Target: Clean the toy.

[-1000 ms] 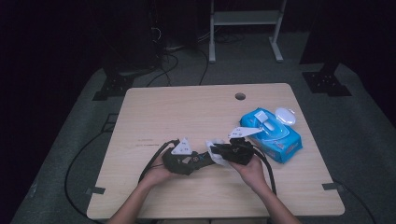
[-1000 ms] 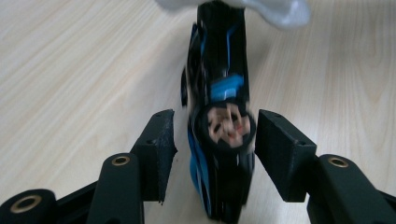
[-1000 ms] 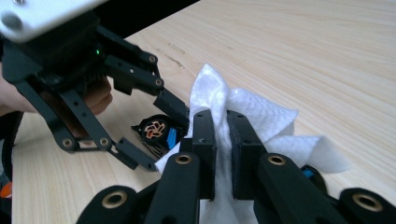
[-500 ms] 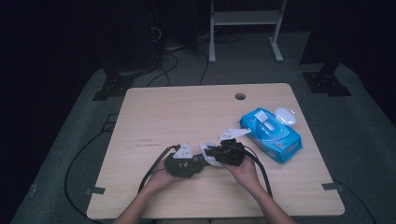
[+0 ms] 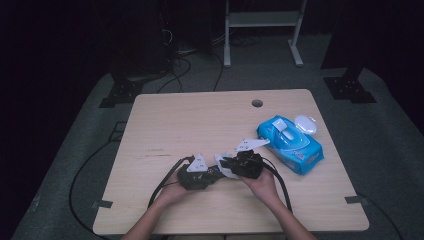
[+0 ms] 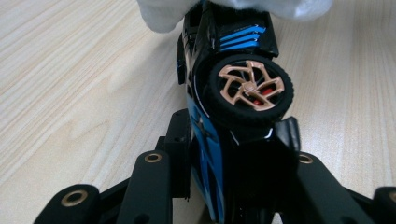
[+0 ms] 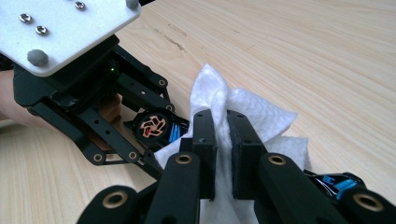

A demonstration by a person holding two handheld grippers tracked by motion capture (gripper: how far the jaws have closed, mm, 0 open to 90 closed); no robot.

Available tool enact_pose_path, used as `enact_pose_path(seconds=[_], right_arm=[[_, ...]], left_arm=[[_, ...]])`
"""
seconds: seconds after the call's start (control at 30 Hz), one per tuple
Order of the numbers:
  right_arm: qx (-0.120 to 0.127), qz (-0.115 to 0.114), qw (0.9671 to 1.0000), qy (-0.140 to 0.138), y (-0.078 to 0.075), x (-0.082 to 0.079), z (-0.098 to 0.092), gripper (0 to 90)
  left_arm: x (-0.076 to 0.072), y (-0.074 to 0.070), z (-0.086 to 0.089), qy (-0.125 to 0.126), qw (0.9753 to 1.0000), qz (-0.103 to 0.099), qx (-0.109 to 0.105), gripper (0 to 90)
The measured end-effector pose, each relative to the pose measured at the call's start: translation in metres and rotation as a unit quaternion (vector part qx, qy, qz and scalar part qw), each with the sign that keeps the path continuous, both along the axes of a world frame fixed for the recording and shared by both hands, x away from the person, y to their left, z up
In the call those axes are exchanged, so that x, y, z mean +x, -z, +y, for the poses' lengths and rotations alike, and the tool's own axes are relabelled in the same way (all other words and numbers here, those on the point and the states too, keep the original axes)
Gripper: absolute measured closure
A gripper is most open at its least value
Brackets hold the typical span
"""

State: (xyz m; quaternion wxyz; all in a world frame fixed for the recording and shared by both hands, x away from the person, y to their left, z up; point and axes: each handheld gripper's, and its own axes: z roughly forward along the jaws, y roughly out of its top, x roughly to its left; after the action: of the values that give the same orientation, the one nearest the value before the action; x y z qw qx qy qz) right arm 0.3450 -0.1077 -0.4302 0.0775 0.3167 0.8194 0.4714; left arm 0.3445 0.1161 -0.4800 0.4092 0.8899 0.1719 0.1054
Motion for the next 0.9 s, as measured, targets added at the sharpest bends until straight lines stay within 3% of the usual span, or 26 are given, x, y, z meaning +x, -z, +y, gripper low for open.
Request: enact_pose_path(seconds=[0.23, 0.37, 0.53, 0.73, 0.9], right_arm=[[0.006, 0.001, 1.0, 0.002, 0.001, -0.003, -0.005, 82.0], [0.004, -0.004, 1.0, 0.001, 0.001, -0.006, -0.006, 82.1], [0.007, -0.003, 1.0, -0.003, 0.001, -0.012, -0.01, 82.1], [0.007, -0.001, 0.9999, -0.009, 0.002, -0.02, -0.014, 82.2], [0.005, 0.001, 0.9999, -0.014, 0.004, -0.026, -0.017, 82.2]], left_arm=[[0.0, -0.001, 0.001, 0.001, 1.0, 0.003, -0.001, 64.3], [-0.002, -0.008, 0.005, 0.003, 0.9996, 0.012, -0.024, 54.6], [-0.006, -0.014, 0.009, 0.004, 0.9991, 0.021, -0.036, 47.4], [-0.009, -0.014, 0.006, 0.016, 0.9989, 0.032, -0.03, 45.1], [-0.011, -0.015, 0.004, 0.021, 0.9992, 0.027, -0.021, 41.3]])
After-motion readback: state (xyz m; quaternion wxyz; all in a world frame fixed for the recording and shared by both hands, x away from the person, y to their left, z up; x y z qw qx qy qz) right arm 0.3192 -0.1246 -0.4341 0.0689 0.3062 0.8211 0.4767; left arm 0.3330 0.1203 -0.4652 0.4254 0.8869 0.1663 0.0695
